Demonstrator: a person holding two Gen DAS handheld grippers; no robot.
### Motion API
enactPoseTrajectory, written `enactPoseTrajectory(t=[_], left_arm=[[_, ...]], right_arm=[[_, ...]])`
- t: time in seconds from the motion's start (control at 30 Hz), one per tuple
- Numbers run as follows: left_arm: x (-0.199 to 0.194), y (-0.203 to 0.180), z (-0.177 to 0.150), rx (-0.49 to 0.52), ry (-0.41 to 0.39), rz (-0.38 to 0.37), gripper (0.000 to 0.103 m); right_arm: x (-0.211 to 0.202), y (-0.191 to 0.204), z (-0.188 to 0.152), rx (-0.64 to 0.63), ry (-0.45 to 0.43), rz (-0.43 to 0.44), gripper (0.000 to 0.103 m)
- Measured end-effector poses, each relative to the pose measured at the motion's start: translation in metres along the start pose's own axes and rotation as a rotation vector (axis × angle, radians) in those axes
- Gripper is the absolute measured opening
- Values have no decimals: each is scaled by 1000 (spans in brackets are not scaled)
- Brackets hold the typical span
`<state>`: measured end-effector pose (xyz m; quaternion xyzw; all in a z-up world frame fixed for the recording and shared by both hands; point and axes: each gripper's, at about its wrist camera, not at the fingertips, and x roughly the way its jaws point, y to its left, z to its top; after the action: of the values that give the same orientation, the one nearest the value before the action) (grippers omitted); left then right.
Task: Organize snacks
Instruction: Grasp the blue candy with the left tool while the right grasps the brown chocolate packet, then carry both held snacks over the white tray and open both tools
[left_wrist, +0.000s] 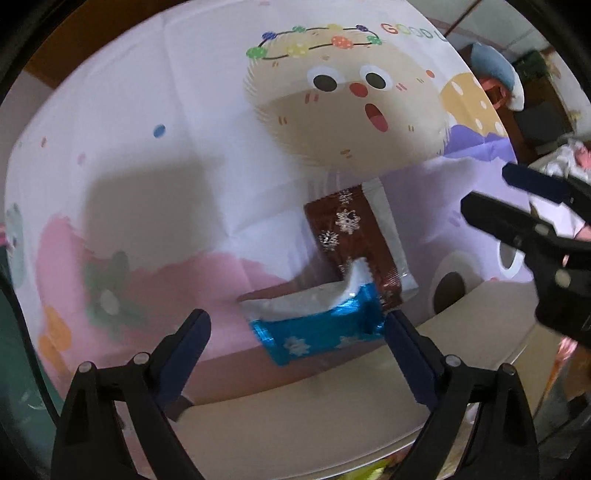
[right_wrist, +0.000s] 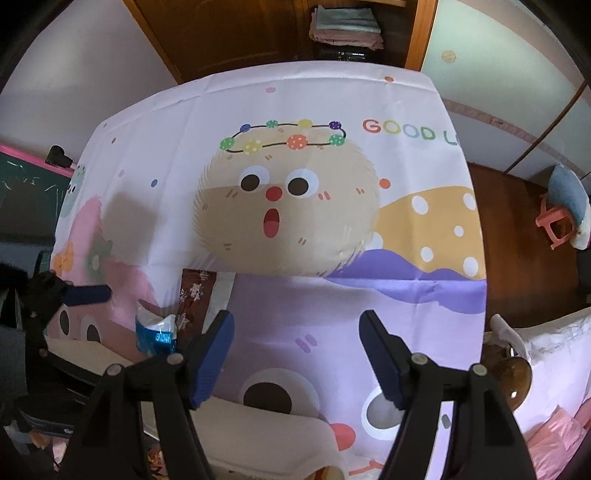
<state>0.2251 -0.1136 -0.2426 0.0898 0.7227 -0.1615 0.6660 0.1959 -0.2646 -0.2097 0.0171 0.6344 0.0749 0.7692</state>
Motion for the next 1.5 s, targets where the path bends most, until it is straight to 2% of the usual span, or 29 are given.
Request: enactPoseTrajectory(t=[0.07,0.17,0.2,0.23,0.3,0.4,0.67,0.8,0.87,0.9,0.93,1.03,1.23,1.27,1.5], left_arm=[[4,-1,1,-21,6,-7,94],[16,1,2,-51,42,-29,73],[18,1,2,-55,42,-27,73],[16,0,0,-53,20,-24,71],[14,0,-3,-44,1,-13,57],[7,7,-9,-60,-42,-25,46],[-4,57,-31,-199,-126,16,41],[-14,79,-44,-253,-165,0,41],[-22,85,-51,-272,-185,-10,41],[-25,88,-55,-279,-194,-19,41],[-32,93,-58,-290,-203,-30,41],[-42,102,-60,-299,-227,-41,41],[-58,106,-60,-311,-274,-46,41],[-62,106,-60,-312,-281,-45,41],[-106,99,-84,-309,-370,-46,41]], right_arm=[[3,-1,0,3,7,5,71],[6,0,1,6,17,11,71],[6,1,1,5,18,13,71],[5,2,1,4,18,15,71],[5,4,1,-1,20,21,71],[6,6,2,4,39,43,71],[33,30,10,24,156,106,71],[49,53,12,-14,211,74,69],[56,68,14,-77,233,28,58],[56,74,14,-104,226,12,57],[56,79,14,-129,224,-2,49],[57,92,13,-186,221,-50,42],[51,105,6,-219,182,-58,31],[49,107,4,-217,174,-51,27],[-27,83,-1,-123,-50,13,25]])
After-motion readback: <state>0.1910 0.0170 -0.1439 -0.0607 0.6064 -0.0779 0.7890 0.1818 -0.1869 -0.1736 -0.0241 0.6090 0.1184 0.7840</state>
